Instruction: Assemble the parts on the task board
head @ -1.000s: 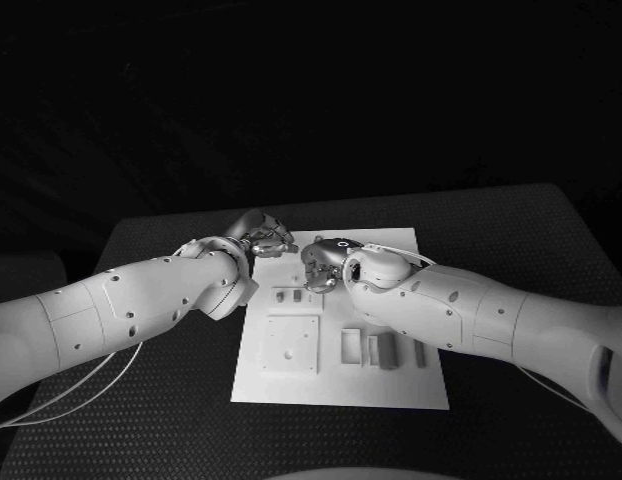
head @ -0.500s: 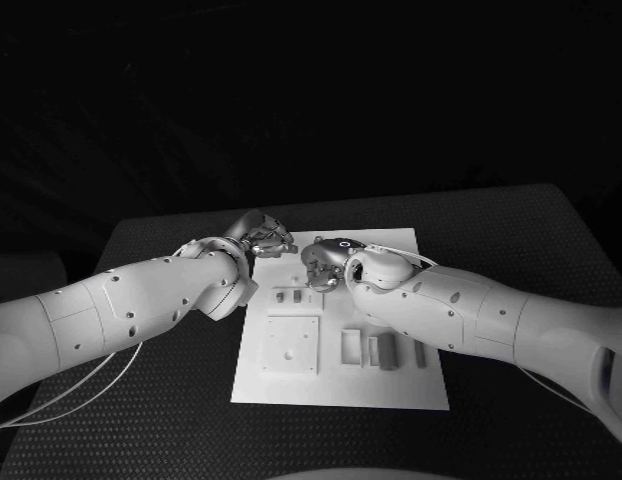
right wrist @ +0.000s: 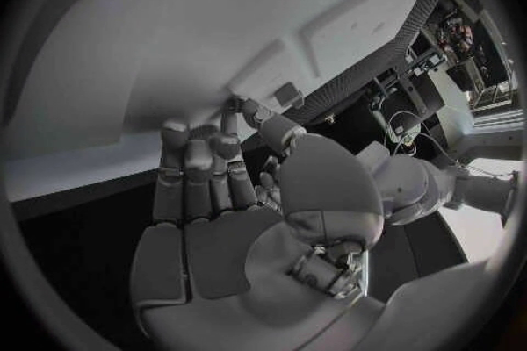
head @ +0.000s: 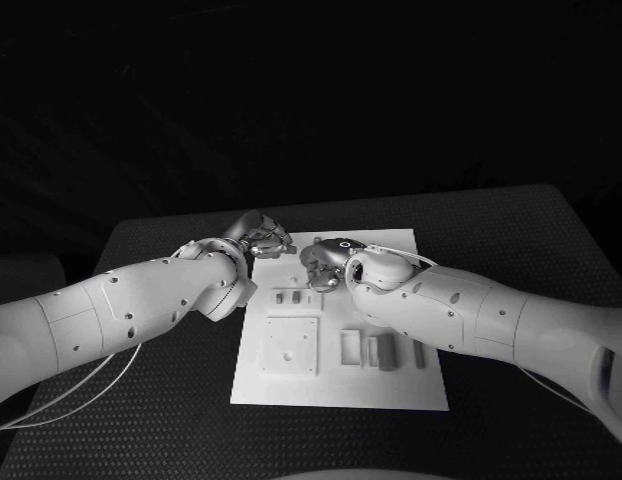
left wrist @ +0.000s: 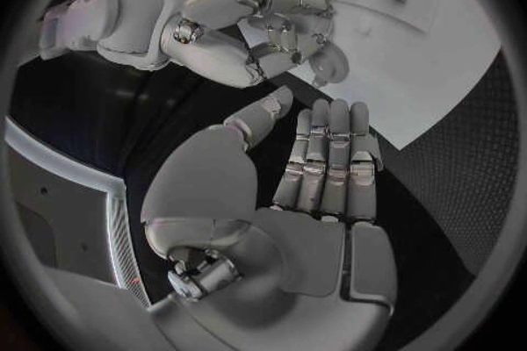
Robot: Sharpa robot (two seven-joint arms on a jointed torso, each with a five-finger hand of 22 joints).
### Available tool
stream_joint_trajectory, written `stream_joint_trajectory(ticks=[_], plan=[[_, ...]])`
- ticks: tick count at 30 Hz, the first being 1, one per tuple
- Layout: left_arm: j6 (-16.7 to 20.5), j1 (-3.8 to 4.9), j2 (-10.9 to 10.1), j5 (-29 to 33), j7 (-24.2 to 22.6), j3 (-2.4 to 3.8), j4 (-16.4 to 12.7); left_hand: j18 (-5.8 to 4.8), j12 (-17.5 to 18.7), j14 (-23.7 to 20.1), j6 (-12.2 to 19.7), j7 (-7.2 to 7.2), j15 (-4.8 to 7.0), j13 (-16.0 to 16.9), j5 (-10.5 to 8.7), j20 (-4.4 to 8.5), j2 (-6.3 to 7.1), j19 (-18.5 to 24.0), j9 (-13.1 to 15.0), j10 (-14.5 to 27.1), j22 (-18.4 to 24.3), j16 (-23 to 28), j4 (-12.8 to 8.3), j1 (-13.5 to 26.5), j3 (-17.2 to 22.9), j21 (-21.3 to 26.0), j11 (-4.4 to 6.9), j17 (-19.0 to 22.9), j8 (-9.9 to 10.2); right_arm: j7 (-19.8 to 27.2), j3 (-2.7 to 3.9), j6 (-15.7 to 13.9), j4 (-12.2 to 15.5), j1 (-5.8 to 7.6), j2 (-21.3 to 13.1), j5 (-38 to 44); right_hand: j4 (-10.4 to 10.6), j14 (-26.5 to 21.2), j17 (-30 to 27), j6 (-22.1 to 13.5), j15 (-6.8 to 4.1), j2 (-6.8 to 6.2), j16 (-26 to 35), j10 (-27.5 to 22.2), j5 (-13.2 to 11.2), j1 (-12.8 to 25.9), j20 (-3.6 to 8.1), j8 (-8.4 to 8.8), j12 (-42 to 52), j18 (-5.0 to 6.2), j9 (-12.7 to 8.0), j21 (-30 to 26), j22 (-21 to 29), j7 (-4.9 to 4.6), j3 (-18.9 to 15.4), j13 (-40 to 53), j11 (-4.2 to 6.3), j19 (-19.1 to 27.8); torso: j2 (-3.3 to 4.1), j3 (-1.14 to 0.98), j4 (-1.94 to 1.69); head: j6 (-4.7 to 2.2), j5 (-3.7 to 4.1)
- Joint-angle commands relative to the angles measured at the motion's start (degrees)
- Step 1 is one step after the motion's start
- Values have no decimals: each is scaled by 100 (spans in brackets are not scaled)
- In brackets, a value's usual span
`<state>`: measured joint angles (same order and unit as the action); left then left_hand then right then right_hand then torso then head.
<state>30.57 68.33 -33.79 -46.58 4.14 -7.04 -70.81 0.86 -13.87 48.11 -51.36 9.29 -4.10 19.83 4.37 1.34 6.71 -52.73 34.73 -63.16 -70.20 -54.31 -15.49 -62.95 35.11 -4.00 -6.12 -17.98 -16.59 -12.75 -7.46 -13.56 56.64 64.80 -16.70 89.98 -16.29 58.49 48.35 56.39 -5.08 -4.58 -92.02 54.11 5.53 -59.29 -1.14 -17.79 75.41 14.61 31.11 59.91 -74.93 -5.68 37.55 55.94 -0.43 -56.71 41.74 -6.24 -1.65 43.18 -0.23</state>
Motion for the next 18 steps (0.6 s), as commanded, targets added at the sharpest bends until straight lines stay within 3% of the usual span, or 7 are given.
stream_joint_trajectory(ticks=[1, 18], plan=[[-39, 10, 8, 34, -61, 3, -8, -15, 33, -7, 47, 14, -30, -10, -12, 0, -27, 5, -6, -7, 8, 38, 36, 13, 7, 21, -16, -8, 14, -106, -18, 153, -37, -24, -24, 269, -22, -26, -5, 33, -23, -76, -7, -27, -8, -19, -3, 32, -8, 39, -21, -5, -82, -93, -13, -9, -2, 53, 1, 2, -1, -6, 1], [-34, 10, -10, 41, -70, 2, -6, -15, 39, -14, 57, 18, -33, -13, -12, -2, -28, 13, -11, 0, 12, 43, 36, 13, 7, 21, -20, -10, 14, -195, -18, 155, 11, -23, -133, 468, -19, -38, -5, 43, -9, -124, -5, -41, -8, -77, -5, 31, -9, 39, -20, -9, -81, -99, -1, -7, -10, 64, -1, 1, 1, -18, 15]])
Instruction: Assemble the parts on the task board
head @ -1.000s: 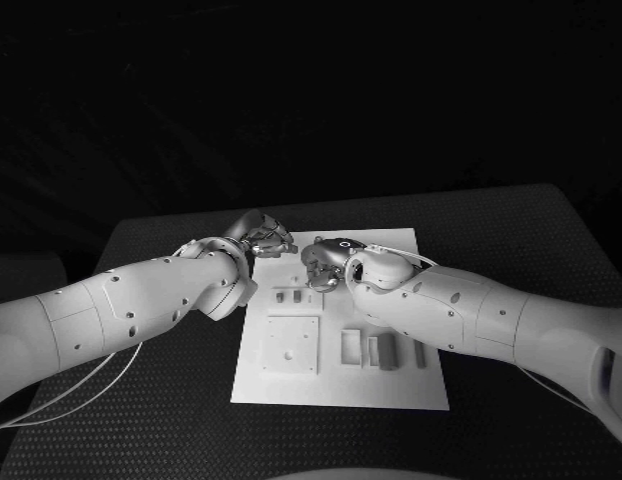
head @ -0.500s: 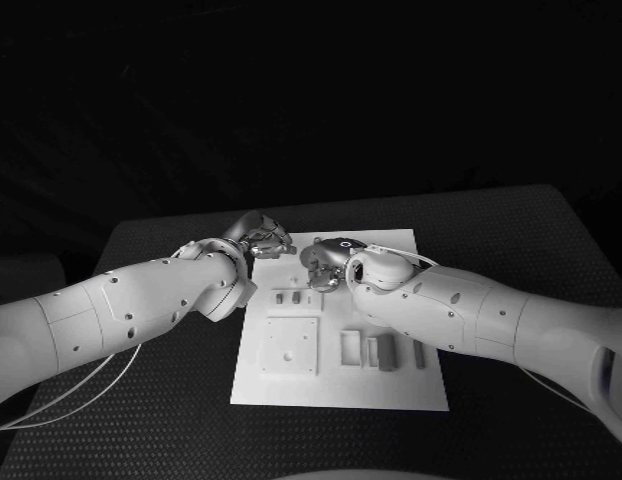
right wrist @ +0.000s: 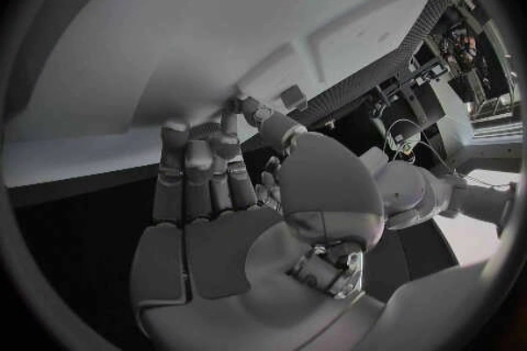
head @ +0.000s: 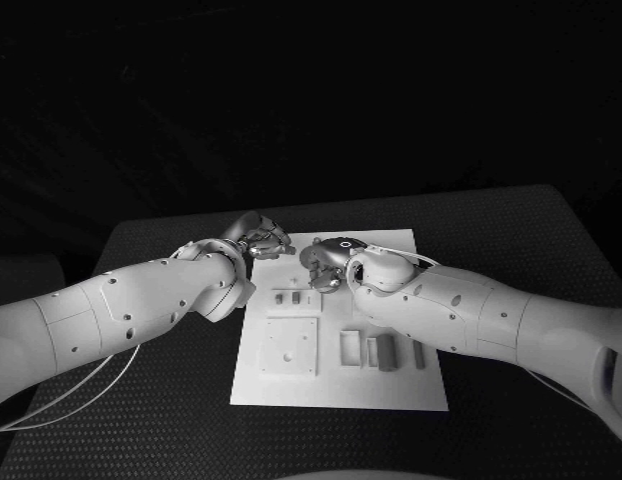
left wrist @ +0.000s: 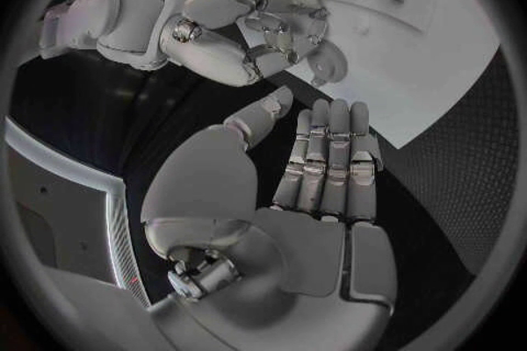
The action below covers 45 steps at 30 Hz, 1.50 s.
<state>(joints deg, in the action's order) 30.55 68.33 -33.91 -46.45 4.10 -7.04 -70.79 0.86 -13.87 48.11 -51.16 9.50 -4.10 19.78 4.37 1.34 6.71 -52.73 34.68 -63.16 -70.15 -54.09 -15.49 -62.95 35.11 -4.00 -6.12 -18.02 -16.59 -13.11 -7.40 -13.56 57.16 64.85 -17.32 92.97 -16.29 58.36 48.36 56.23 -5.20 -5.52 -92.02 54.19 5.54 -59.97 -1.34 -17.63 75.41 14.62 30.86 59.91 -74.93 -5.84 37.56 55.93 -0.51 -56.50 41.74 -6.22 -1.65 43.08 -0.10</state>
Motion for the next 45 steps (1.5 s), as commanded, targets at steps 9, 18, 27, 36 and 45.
stream_joint_trajectory(ticks=[9, 18, 27, 36, 45], plan=[[-32, 10, -7, 28, -68, 3, -5, -15, 41, -16, 38, -1, -34, -9, -12, -3, -30, 14, -7, 0, 9, 22, 37, 12, 8, 20, -20, -7, 13, -189, -23, 95, 25, -25, -177, 143, -15, -33, -8, 6, 11, -114, 0, -61, -10, -15, 8, 50, -12, 38, -9, -14, -79, -101, -13, -7, -16, 49, 2, -1, 5, -17, 10], [-31, 9, -3, 31, -73, 2, 12, -14, 42, -17, 40, 0, -35, -10, -12, -4, -32, 16, -8, 0, 11, 23, 37, 11, 8, 19, -21, -9, 11, -179, -23, 49, 54, -23, -218, 143, -22, -34, -8, -20, 23, -142, 0, -68, -7, -61, 9, 67, -10, 38, -15, -16, -77, -112, 1, -6, -28, 48, 2, 0, -3, -16, 27], [-32, 9, -8, 31, -74, 2, 12, -14, 43, -18, 42, 0, -36, -11, -12, -5, -32, 18, -10, 1, 12, 24, 37, 10, 8, 18, -21, -10, 9, -176, -23, 80, 73, -23, -266, 143, -26, -35, -8, -20, 26, -166, -1, -69, -10, -80, 8, 67, -8, 38, -15, -16, -77, -114, -1, -5, -30, 49, 3, 0, 1, -15, 26], [-31, 9, -24, 31, -69, 1, 12, -14, 44, -18, 44, 1, -36, -12, -12, -5, -33, 18, -11, 0, 13, 25, 37, 9, 8, 18, -21, -11, 8, -164, -24, 60, 131, -22, -327, 177, -32, -71, -9, -203, 77, -332, 9, -125, -9, -205, -6, 168, -13, 38, -52, -35, -75, -181, -9, 0, -92, 82, 2, -2, 2, -17, 26], [-27, 9, -26, 31, -68, 1, 10, -13, 44, -19, 44, 1, -36, -12, -12, -6, -35, 19, -12, 0, 14, 25, 37, 7, 9, 17, -21, -12, 7, -158, -24, 82, 162, -21, -348, 184, -37, -75, -7, -200, 86, -344, 7, -130, -9, -252, -7, 164, -8, 38, -48, -36, -77, -184, -4, 2, -96, 87, 2, -1, -1, -20, 30]])
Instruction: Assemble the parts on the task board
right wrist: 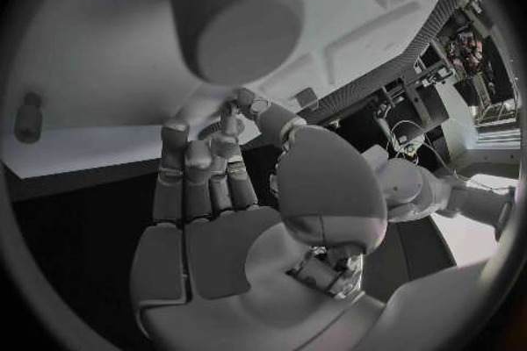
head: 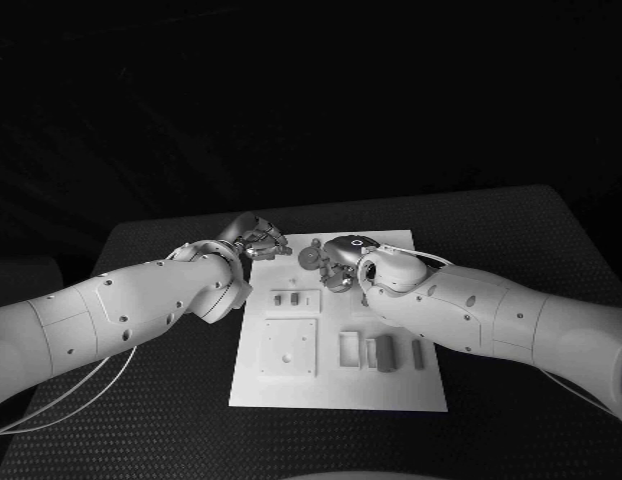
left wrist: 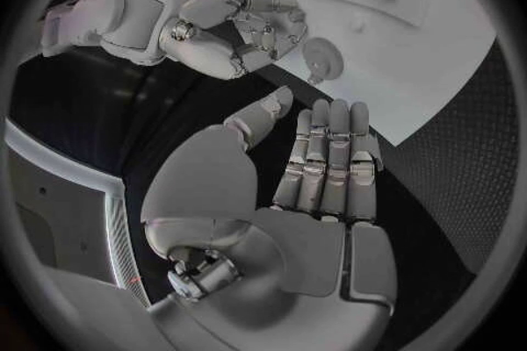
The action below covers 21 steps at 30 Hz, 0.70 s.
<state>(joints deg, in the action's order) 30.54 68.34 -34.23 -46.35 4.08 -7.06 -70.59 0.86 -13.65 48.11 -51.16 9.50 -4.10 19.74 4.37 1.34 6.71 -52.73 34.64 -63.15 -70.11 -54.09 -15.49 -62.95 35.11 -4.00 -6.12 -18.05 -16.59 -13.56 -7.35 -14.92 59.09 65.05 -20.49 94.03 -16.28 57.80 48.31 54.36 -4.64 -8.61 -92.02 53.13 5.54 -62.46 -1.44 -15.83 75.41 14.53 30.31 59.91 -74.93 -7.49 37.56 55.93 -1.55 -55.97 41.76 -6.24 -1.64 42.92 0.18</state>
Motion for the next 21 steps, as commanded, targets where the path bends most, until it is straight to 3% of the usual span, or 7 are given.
stream_joint_trajectory(ticks=[1, 6, 11, 17, 18, 21], plan=[[-25, 9, 4, 21, -66, 2, -10, -13, 23, -19, 44, 1, -36, -9, -12, -6, -35, 19, -8, 0, 10, 26, 37, 7, 9, 17, -21, -10, 7, -112, -29, 223, -31, -42, -32, 78, -38, -20, -2, -13, 31, -37, 7, -25, -10, -6, 2, -16, -7, 47, 7, -36, -77, -20, -4, 3, 8, 34, 0, 0, -2, -4, 2], [-25, 9, 0, 21, -67, 2, -9, -13, 23, -19, 45, 1, -37, -9, -11, -6, -39, 19, -8, 0, 10, 26, 37, 5, 10, 17, -21, -11, 6, -95, -29, 257, -42, -42, -45, 85, -42, -29, -1, -26, 38, -61, 6, -35, -10, -83, -1, -13, -3, 47, 9, -38, -80, -25, 0, 5, 1, 46, -1, -2, 0, -2, 1], [-20, 9, 1, 21, -69, 2, -9, -12, 24, -19, 45, 1, -36, -9, -11, -6, -41, 19, -9, 0, 11, 26, 36, 3, 11, 16, -21, -11, 4, -78, -30, 287, -40, -42, -49, 101, -47, -31, 2, 60, 30, 22, -3, -34, -11, -239, -3, -67, 11, 47, 36, -32, -86, -1, 19, 7, 21, 56, -1, -1, -2, 6, 4], [-15, 9, -8, 22, -67, 2, -10, -12, 24, -18, 46, 1, -37, -10, -11, -7, -48, 19, -10, -2, 12, 27, 39, 2, 12, 15, -21, -13, 2, -49, -30, 255, -69, -42, -41, 176, -47, -31, 2, 60, 30, 22, -3, -34, -11, -239, -3, -67, 11, 47, 36, -32, -86, -1, 19, 7, 21, 56, -2, 0, 1, 0, 9], [-13, 9, -8, 22, -67, 2, -10, -12, 24, -18, 46, 1, -37, -10, -11, -7, -48, 19, -10, -2, 12, 27, 38, 2, 12, 15, -21, -14, 1, -45, -30, 252, -75, -42, -41, 194, -42, -24, 3, 227, 24, 63, -10, -18, -13, -262, -5, -165, 21, 47, 79, -25, -89, 43, 20, 8, 52, 51, -2, -1, 2, 0, 11], [-13, 9, -8, 21, -71, 2, -16, -12, 24, -19, 46, 1, -37, -10, -12, -7, -48, 19, -11, -2, 13, 27, 37, 0, 13, 15, -21, -15, 0, -29, -31, 253, -89, -42, -40, 277, -39, -19, 3, 278, 9, 67, -14, -8, -15, -263, -8, -196, 24, 47, 93, -18, -92, 68, 2, 6, 77, 48, 0, -1, 0, 0, 14]])
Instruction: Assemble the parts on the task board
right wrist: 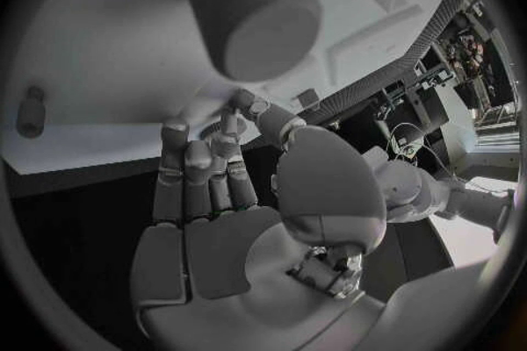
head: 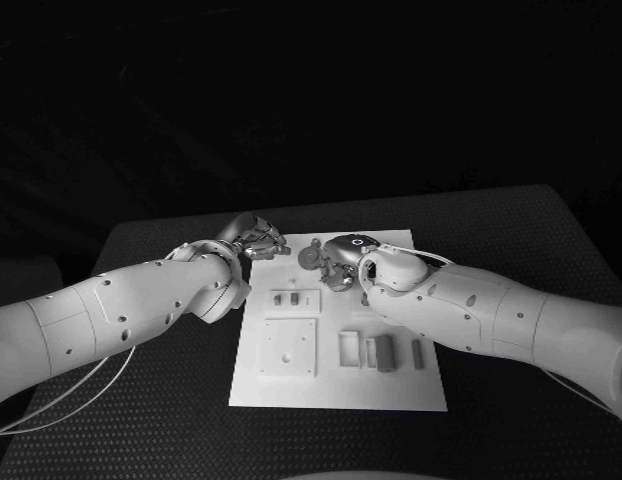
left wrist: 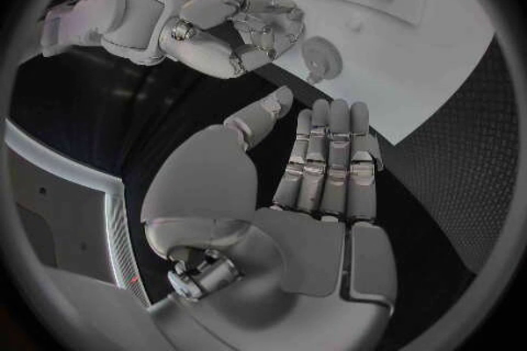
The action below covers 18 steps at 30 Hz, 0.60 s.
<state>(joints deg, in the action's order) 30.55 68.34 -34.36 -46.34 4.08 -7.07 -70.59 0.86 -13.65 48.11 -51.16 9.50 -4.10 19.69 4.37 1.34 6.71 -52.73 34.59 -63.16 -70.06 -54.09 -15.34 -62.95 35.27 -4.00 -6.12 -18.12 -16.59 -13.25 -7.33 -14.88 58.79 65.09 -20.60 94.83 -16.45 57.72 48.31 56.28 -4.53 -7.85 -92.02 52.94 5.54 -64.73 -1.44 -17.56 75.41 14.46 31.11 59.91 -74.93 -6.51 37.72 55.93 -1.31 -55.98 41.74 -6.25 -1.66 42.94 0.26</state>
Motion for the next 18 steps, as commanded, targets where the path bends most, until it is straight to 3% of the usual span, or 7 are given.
stream_joint_trajectory(ticks=[1, 8, 18], plan=[[-13, 9, 5, 20, -72, 2, -15, -11, 24, -19, 47, 1, -37, -6, -12, -7, -48, 19, -6, -2, 8, 27, 22, 0, -3, 15, -21, -7, 0, -54, -34, 242, -65, -46, -28, 211, -21, -9, 2, 92, -7, -16, -14, 14, -16, -32, -10, -27, 24, 54, 15, -17, -92, -25, -22, 5, 58, 48, 2, 0, 2, -2, 5], [-9, 9, 6, 7, -77, 2, -15, -11, 25, -19, 48, 1, -37, -7, -12, -7, -47, 21, -8, -2, 10, 28, 18, -5, -2, 14, -21, -10, -3, -9, -61, 262, -60, -46, -15, 335, -5, -5, 1, 112, -18, -63, -16, 22, -17, 15, -17, -38, 23, 54, 20, -12, -93, -15, -56, 1, 68, 43, 1, 2, 3, -4, 13], [-5, 9, 4, -14, -79, 1, -17, -11, 27, -21, 51, 2, -38, -8, -13, -8, -44, 22, -10, -1, 11, 30, 17, -6, -4, 14, -22, -11, -4, 8, -193, 224, -54, -47, 2, 567, 26, 5, -6, 118, -47, -152, -11, 43, -11, 118, -25, -37, 14, 54, 18, -12, -82, -4, -86, -14, 84, 27, 2, 3, -1, -4, 17]])
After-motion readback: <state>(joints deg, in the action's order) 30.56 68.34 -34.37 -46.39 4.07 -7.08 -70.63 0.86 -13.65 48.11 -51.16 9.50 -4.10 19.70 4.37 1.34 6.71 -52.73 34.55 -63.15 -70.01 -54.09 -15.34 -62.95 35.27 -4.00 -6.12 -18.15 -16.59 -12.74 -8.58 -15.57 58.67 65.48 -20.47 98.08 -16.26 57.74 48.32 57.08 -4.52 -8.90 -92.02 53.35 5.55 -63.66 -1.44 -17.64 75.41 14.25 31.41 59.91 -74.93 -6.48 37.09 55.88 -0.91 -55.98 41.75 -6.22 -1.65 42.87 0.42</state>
